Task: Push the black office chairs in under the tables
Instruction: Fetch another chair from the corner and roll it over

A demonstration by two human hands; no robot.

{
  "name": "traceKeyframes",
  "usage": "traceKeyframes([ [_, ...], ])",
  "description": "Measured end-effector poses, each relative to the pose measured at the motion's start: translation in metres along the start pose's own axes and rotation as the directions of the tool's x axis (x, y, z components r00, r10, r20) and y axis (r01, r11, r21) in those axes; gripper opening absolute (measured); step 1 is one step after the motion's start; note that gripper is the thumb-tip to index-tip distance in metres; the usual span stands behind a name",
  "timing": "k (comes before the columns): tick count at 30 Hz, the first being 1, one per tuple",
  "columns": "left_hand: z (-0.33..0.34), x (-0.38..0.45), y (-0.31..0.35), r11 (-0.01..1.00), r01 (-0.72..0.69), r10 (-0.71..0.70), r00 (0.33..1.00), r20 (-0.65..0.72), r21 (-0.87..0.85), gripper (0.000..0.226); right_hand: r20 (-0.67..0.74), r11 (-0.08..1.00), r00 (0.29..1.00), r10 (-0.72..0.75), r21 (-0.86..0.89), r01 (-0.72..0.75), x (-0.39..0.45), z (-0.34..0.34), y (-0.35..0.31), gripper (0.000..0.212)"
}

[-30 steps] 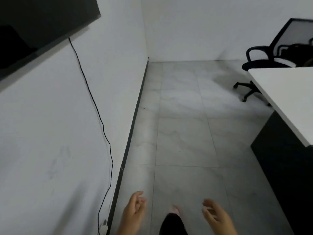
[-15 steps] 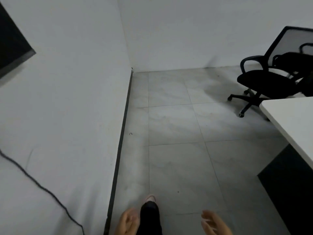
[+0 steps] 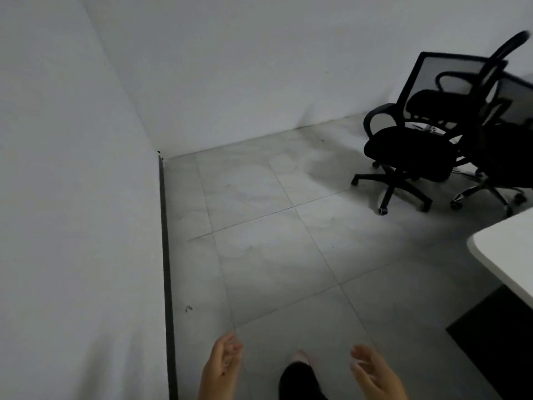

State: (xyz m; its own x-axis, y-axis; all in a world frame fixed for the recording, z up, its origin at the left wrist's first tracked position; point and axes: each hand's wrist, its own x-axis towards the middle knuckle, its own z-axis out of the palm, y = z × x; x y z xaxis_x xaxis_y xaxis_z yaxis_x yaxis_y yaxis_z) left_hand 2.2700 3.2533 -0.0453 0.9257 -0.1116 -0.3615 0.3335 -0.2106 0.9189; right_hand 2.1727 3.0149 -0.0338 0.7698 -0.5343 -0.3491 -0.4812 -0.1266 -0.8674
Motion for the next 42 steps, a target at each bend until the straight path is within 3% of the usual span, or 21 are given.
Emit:
traceKeyframes([
  [5,0.006,0.142,0.021,1.0,0.018,-0.018,0.998,-0.059,0.008,0.024,-0.094,0.998,0.994,0.058,0.002,-0.058,0.115,0.028,-0.032,0.027],
  [14,0.009,0.356,0.142,0.998,-0.067,0.067,0.998,-0.012,-0.004,0.026,-0.037,0.997,0.997,-0.061,0.042,0.063,0.331,0.076,-0.185,0.026],
  [20,0.005,0.472,0.163,1.0,-0.001,0.002,1.0,-0.029,0.028,0.02,-0.072,0.999,0.997,0.037,0.011,-0.036,0.42,0.118,-0.224,0.022],
  [23,-0.005,0.555,0.187,0.996,-0.045,0.04,0.997,0.063,0.082,0.022,-0.127,0.996,0.988,0.085,0.013,-0.084,0.477,0.144,-0.249,0.021],
  [27,-0.009,0.67,0.245,0.986,-0.109,0.1,0.992,0.077,0.123,0.025,-0.18,0.996,0.979,0.094,0.029,-0.09,0.556,0.176,-0.303,0.024],
  [33,0.025,0.798,0.311,0.955,-0.203,0.134,0.946,0.295,0.217,0.025,-0.203,0.992,0.972,0.12,0.067,-0.109,0.649,0.208,-0.362,0.022],
  [38,0.08,0.881,0.324,0.959,-0.114,0.007,0.925,0.381,0.259,0.028,-0.256,0.964,0.934,0.249,0.154,-0.215,0.727,0.205,-0.376,0.02],
  [42,0.134,0.96,0.365,0.955,-0.124,-0.004,0.904,0.428,0.269,0.026,-0.321,0.966,0.915,0.244,0.166,-0.199,0.816,0.176,-0.397,0.019],
])
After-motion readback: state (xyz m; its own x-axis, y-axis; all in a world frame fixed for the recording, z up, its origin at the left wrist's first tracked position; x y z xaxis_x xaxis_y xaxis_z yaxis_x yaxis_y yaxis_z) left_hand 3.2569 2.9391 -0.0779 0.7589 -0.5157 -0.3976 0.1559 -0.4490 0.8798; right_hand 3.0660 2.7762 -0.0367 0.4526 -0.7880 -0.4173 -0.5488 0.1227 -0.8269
